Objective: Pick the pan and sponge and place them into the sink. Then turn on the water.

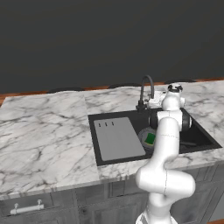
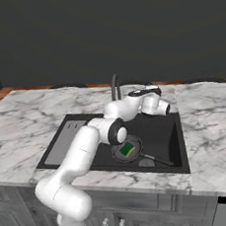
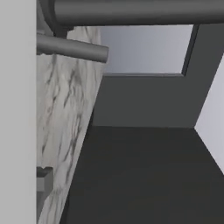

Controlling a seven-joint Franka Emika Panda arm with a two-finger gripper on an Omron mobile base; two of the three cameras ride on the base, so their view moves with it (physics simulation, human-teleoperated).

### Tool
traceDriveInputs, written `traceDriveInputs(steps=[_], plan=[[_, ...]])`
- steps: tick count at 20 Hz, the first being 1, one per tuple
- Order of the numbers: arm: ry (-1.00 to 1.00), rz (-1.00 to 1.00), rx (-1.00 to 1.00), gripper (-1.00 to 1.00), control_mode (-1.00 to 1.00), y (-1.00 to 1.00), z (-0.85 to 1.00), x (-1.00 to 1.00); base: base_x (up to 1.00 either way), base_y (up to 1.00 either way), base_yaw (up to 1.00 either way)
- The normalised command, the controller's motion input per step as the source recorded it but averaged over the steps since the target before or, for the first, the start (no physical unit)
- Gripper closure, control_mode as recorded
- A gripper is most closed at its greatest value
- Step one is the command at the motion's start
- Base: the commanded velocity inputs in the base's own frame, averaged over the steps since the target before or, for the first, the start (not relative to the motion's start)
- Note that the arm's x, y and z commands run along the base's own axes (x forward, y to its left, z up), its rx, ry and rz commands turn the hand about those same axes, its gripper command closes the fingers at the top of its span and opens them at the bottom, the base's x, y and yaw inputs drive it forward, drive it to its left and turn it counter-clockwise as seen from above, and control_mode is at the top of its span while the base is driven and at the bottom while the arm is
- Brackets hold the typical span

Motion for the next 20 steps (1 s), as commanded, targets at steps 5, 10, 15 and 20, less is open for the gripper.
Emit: traceDriveInputs(steps=[5,10,15,20], plan=[[0.02,0.0,0.0,-1.0,-1.0,-0.15,-0.31,0.48,0.0,0.0,0.0],[0.0,0.0,0.0,-1.0,-1.0,0.0,-0.17,0.32,0.0,0.0,0.0],[0.02,-0.03,0.0,1.0,-1.0,0.0,-0.04,0.07,0.0,0.0,0.0],[0.08,-0.1,0.0,1.0,-1.0,-0.03,0.0,0.0,0.0,0.0,0.0]])
